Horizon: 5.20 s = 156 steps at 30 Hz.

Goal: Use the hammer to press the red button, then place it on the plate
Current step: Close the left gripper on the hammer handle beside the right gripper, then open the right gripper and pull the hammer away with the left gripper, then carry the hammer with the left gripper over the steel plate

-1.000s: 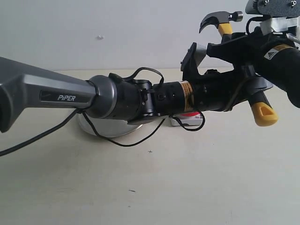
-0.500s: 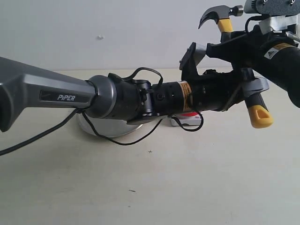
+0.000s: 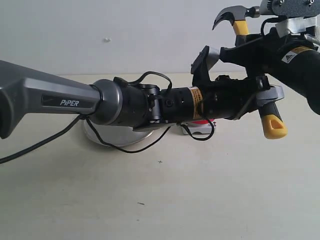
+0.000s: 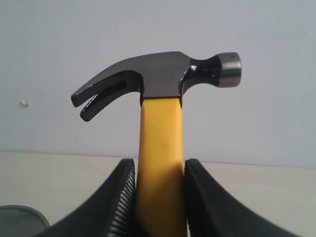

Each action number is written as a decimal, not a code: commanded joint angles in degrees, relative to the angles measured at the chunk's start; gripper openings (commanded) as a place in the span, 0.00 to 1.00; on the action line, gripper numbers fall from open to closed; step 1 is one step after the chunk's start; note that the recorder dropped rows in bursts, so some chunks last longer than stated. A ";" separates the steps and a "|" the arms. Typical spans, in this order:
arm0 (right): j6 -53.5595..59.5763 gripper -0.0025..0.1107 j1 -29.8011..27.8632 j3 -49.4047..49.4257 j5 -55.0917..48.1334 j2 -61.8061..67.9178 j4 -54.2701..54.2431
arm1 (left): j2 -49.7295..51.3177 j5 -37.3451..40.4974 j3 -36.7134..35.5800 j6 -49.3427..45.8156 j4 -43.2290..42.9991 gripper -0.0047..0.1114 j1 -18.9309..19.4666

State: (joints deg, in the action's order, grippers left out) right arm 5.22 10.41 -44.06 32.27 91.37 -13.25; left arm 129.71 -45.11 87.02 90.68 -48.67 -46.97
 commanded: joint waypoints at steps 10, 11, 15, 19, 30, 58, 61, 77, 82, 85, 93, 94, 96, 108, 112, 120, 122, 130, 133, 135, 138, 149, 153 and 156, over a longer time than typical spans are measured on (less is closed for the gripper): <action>1.14 0.46 0.19 -0.34 0.87 -1.74 1.44 | -0.39 -1.80 0.27 -2.46 -3.54 0.04 -0.15; 1.14 0.48 0.19 -0.34 0.60 -2.09 1.44 | -0.39 -1.80 0.27 -2.60 -3.54 0.04 -0.16; 1.14 0.53 0.19 -0.34 0.34 -3.90 1.20 | -0.39 -2.79 0.27 -3.20 -3.41 0.04 -0.16; 1.14 0.55 0.19 -0.34 -0.76 -5.16 1.35 | -0.39 -4.18 0.27 -3.33 -3.40 0.04 -0.16; 1.14 0.55 0.19 -0.34 -3.24 -12.74 1.35 | -0.39 -3.56 0.27 -3.53 -4.21 0.04 -0.02; 2.48 0.55 0.19 -0.34 -31.53 -31.03 -0.32 | -5.52 -16.91 0.27 14.91 -23.30 0.04 14.89; 2.17 0.55 0.08 -0.34 -38.35 -31.38 -0.32 | -5.59 -22.63 0.27 16.88 -23.56 0.04 19.66; 2.06 0.55 0.19 -0.34 -57.57 -31.38 0.04 | -14.22 -8.90 -0.40 24.36 -51.28 0.04 31.03; 2.06 0.55 0.19 -0.24 -60.46 -31.38 0.04 | -15.49 -7.15 -1.52 23.45 -51.28 0.04 31.03; 2.06 0.55 0.19 3.08 -60.32 -31.38 0.04 | -18.02 -1.91 -6.03 19.04 -51.28 0.04 30.94; 1.63 0.55 0.19 13.87 -52.02 -31.38 -0.34 | -25.74 16.30 -18.66 9.83 -51.28 0.04 21.57; 1.63 0.55 0.19 14.20 -52.16 -31.38 -0.34 | -26.21 18.26 -19.21 9.83 -51.28 0.04 20.24; 0.76 0.55 0.19 14.66 -52.17 -31.38 -0.34 | -26.81 20.32 -19.68 9.83 -51.28 0.04 18.61; 0.53 0.55 0.19 16.35 -51.45 -31.38 -0.34 | -27.44 21.78 -24.99 10.48 -51.28 0.04 16.99; 0.53 0.55 0.19 16.57 -50.66 -31.38 -0.34 | -29.06 18.53 -25.24 10.58 -51.28 0.04 16.99; 0.53 0.15 0.19 22.21 -40.82 -32.23 -0.34 | -34.52 22.24 -32.00 10.17 -50.39 0.04 16.86; 0.53 0.04 0.19 23.14 -39.87 -33.08 -0.34 | -35.06 23.09 -32.73 9.17 -49.59 0.04 16.86; 0.64 0.02 0.19 23.59 -40.90 -35.10 -0.34 | -35.15 22.66 -32.78 -1.08 -37.07 0.04 16.86; 0.64 0.02 0.19 23.59 -40.90 -35.35 -0.34 | -35.15 21.73 -32.78 -6.23 -31.53 0.04 16.86; 0.64 0.02 0.19 23.59 -40.90 -35.35 -0.34 | -35.15 21.04 -32.78 -7.63 -29.99 0.04 16.86; 0.64 0.02 0.19 23.59 -41.00 -35.32 -0.34 | -34.93 21.04 -32.93 -7.77 -30.15 0.04 16.71; 0.64 0.02 0.19 23.59 -41.11 -35.32 -0.34 | -22.90 21.88 -33.48 -7.42 -28.47 0.04 13.72; 0.64 0.02 0.19 23.59 -41.11 -35.32 -0.34 | -22.47 21.04 -33.48 -6.69 -28.48 0.04 13.73; 0.64 0.02 0.19 23.59 -41.11 -35.32 -0.34 | -25.49 20.77 -33.48 -7.37 -27.29 0.04 13.73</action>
State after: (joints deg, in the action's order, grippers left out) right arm 5.70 10.56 -20.62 -9.24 56.51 -13.56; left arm 107.34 -22.91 53.35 83.89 -77.82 -33.03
